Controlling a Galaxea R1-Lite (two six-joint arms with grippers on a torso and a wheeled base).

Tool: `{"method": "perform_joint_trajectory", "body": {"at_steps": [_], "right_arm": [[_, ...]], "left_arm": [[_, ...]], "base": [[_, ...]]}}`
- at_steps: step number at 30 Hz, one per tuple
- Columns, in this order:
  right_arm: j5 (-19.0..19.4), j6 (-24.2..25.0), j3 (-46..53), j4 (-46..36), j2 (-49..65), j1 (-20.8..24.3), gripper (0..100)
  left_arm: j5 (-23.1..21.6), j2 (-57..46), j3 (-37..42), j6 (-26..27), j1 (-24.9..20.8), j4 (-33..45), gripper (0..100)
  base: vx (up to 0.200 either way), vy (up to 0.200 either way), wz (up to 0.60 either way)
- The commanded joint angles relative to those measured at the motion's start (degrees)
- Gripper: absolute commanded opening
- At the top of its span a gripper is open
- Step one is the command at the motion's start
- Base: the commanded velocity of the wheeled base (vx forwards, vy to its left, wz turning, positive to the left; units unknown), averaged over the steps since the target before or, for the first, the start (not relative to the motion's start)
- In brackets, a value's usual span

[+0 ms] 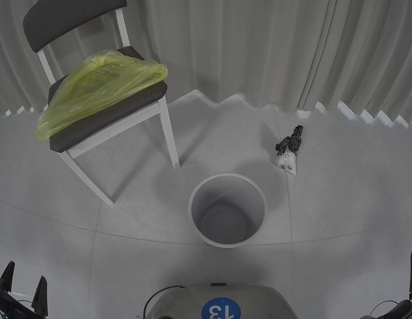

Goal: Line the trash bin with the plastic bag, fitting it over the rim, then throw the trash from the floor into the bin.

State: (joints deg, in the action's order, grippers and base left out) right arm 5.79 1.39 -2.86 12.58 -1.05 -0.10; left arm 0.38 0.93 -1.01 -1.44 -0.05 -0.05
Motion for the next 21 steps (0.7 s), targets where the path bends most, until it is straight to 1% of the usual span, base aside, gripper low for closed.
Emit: {"method": "perform_joint_trajectory", "body": {"at_steps": [1,4,5,6,7,8,10,12,14,16,19,21], "right_arm": [[3.4,-3.1,-6.5,-7.8,-3.6,-0.3,100],[3.7,-3.1,-9.4,-9.9,-6.2,-0.3,100],[3.6,-3.0,-10.9,-10.6,-8.5,-0.2,100],[3.6,-3.0,-12.0,-10.8,-10.6,-0.2,100],[3.5,-3.0,-12.3,-10.8,-11.5,-0.2,100],[3.1,-3.2,-13.2,-10.9,-14.8,-0.3,100],[2.9,-4.7,-14.0,-10.5,-19.8,-0.3,100],[3.4,-7.8,-15.8,-10.6,-24.4,-0.3,100],[3.4,-9.9,-18.2,-9.9,-30.7,-0.3,100],[3.4,-10.2,-19.8,-9.3,-33.5,-0.3,100],[3.4,-9.4,-24.6,-6.1,-39.8,0.0,100],[3.4,-8.5,-25.9,-3.7,-42.2,0.1,100]], "left_arm": [[-0.4,-0.9,0.9,0.2,0.0,0.0,100],[-0.3,-0.9,0.8,0.1,0.0,-0.4,100],[-0.3,-0.9,0.0,-0.9,0.0,-2.1,100],[-0.2,-0.8,-1.4,-1.0,-0.1,-4.8,100],[-0.2,-0.6,-2.3,-1.2,-0.2,-5.8,100],[-0.4,1.6,-5.5,-1.5,-0.3,-7.6,100],[0.0,5.9,-8.0,-1.2,-0.9,-6.5,100],[0.2,9.7,-9.7,-0.1,-1.3,-5.8,100],[0.4,14.6,-13.1,2.8,-1.2,-5.3,100],[0.7,17.1,-15.3,4.9,-1.0,-5.2,100],[3.1,26.3,-22.5,12.3,-0.7,-5.1,100],[4.9,30.8,-25.6,16.4,-0.2,-5.1,100]], "base": [[0.0,0.0,0.0],[0.0,0.0,0.0],[0.0,0.0,0.0],[0.0,0.0,0.0],[0.0,0.0,0.0],[0.0,0.0,0.0],[0.0,0.0,0.0],[0.0,0.0,0.0],[0.0,0.0,0.0],[0.0,0.0,0.0],[0.0,0.0,0.0],[0.0,0.0,0.0]]}}
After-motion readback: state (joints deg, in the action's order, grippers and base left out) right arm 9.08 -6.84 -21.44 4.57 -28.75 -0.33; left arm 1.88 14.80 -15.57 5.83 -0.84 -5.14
